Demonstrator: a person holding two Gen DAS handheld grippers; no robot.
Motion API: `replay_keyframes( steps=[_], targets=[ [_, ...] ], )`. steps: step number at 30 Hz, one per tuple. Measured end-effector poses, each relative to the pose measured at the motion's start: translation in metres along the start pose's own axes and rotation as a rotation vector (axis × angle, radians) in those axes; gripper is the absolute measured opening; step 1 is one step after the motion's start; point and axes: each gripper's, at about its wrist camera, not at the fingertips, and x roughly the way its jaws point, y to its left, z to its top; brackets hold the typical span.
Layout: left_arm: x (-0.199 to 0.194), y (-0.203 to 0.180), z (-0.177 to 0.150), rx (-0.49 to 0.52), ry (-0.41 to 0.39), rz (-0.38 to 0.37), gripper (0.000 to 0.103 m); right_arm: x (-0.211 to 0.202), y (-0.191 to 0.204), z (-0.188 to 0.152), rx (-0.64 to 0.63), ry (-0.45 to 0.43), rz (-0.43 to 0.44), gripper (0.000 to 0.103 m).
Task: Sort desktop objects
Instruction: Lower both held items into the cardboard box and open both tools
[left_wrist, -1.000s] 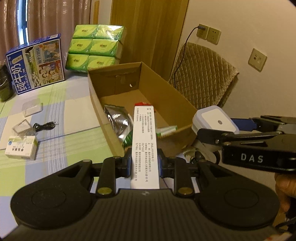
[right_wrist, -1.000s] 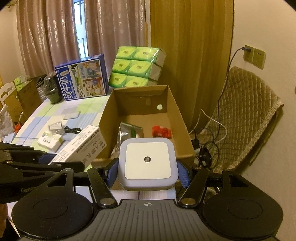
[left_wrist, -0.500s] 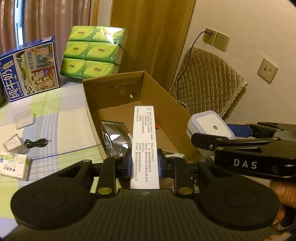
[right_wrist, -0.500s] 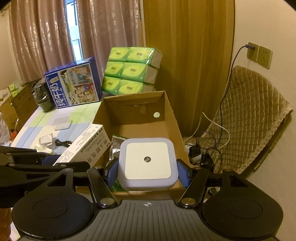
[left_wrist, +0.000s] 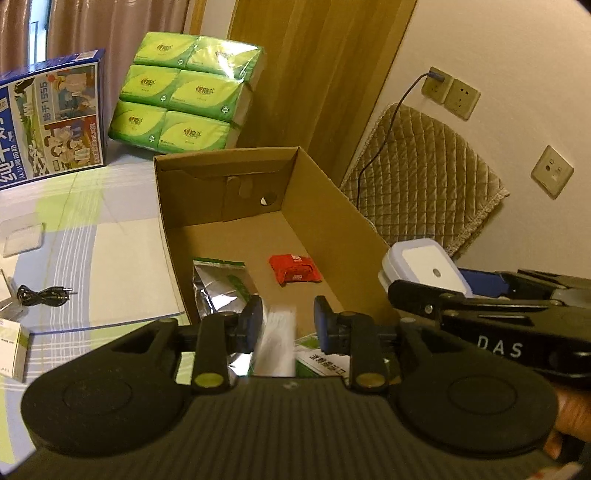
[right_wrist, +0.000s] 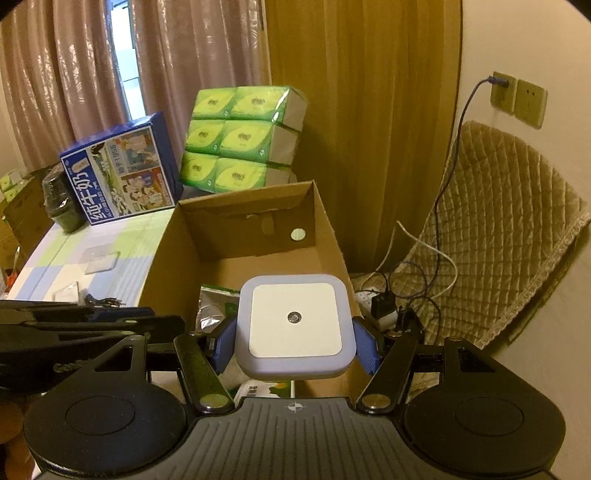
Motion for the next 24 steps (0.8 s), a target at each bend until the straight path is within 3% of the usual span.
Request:
replay_keyframes(
  steps=[12,16,24],
  targets=[
    [-0.030,0.028,-0.012,-0.016,-0.041,0.051,0.029,0.021,0.011,-0.003,0.007,0.011,0.044,0.062],
    [-0.042,0.034,-0.017,-0.019,-0.047,0.058,0.030,0.020,0.013,0.001,0.033,-0.014,0.054,0.075],
    [-0.070,0.051,-0.035,-0.050,-0.054,0.092,0.043,-0.008,0.018,-0.014,0.063,-0.037,0.061,0.087]
  ],
)
